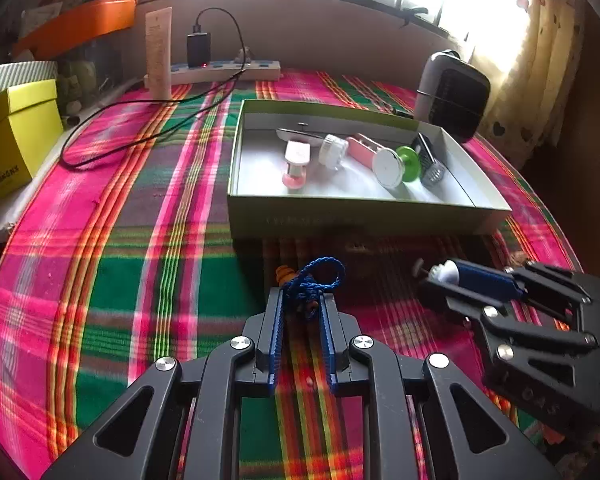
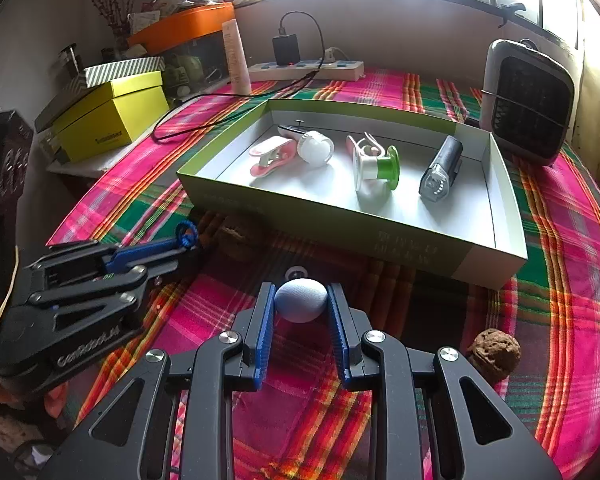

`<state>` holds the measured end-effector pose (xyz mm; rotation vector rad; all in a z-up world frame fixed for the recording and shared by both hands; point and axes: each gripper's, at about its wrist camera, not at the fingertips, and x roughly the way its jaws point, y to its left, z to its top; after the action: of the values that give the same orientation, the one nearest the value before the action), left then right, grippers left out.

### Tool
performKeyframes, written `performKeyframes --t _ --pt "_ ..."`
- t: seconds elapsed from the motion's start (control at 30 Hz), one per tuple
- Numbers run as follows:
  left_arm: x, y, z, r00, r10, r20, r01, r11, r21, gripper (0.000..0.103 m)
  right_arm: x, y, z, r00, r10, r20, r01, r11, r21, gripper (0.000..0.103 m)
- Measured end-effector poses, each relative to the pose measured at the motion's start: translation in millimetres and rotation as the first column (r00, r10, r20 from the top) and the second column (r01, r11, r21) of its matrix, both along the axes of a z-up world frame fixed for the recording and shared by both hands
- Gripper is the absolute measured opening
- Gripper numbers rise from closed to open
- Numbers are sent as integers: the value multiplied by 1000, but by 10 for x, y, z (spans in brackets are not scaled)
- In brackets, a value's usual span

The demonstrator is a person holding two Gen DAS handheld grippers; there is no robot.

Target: Organize objects

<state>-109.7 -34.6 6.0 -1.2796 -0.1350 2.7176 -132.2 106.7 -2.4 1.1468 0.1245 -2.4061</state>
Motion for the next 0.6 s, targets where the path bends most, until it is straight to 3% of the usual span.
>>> performKeyframes --t 0.2,0.4,0.6 --pt "70 -3 0 1000 -14 5 14 1000 5 17 25 4 2 1000 -4 0 4 1000 -1 27" --pt "34 26 -3 1000 -14 0 14 1000 -23 32 27 19 2 1000 -5 1 5 1000 -7 27" --pt "-23 40 -5 1000 2 -5 -2 999 -36 33 26 30 0 1000 -5 7 5 1000 -13 27"
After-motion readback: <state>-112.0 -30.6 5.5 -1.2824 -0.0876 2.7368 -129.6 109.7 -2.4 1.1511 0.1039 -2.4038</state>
